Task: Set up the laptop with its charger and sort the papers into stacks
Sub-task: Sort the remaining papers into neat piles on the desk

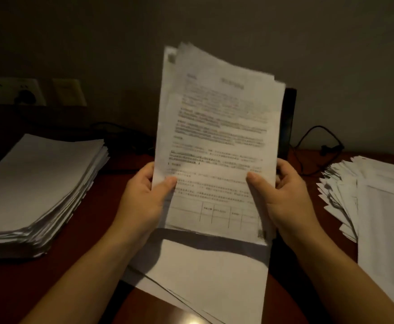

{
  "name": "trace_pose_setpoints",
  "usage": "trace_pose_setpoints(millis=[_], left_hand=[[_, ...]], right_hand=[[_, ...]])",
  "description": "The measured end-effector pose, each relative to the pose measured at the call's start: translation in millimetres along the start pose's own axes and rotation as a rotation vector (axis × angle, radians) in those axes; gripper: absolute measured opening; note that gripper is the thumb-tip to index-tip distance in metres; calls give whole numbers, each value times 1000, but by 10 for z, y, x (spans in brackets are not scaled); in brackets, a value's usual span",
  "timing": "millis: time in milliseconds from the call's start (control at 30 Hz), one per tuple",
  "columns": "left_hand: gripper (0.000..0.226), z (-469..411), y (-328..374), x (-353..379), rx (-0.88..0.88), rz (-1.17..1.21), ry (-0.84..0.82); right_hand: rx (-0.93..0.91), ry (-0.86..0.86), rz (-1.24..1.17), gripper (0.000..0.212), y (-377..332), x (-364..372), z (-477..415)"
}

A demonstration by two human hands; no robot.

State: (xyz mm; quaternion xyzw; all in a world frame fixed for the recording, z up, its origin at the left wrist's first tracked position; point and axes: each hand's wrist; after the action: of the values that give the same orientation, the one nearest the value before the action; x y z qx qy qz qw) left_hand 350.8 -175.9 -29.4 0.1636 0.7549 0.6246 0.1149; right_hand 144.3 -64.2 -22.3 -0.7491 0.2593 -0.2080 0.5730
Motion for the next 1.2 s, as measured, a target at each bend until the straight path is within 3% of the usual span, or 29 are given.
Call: trace_pose_setpoints(millis=[200, 300, 533, 833, 1033, 1200], left_hand=[[23, 68, -8, 77, 203, 29, 74], [26, 73, -61, 102, 230, 8, 79], [22, 128, -164, 166, 218, -80, 16], [27, 72, -226, -183, 135, -112, -33], [22, 4, -77, -610, 88, -135, 163], [31, -96, 195, -1125, 81, -262, 318]], right_hand=[[-211, -6, 128, 44, 26, 74, 33], [-208, -40, 98, 59, 104, 103, 65], [-145, -27, 144, 23, 254, 164, 87], [-151, -3, 171, 18, 77, 245, 33], [-22, -127, 160, 16, -132, 659, -41], [14, -182, 136, 22, -267, 1224, -98]])
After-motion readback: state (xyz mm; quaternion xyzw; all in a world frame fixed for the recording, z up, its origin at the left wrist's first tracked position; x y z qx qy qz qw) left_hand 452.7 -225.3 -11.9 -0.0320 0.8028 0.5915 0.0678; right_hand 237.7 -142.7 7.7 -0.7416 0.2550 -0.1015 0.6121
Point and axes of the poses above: each hand's wrist, its own z-axis away from the middle knuckle, its own x-axis out of the palm, y = z × x, and after that the axes turned 1 degree about y, right-handed
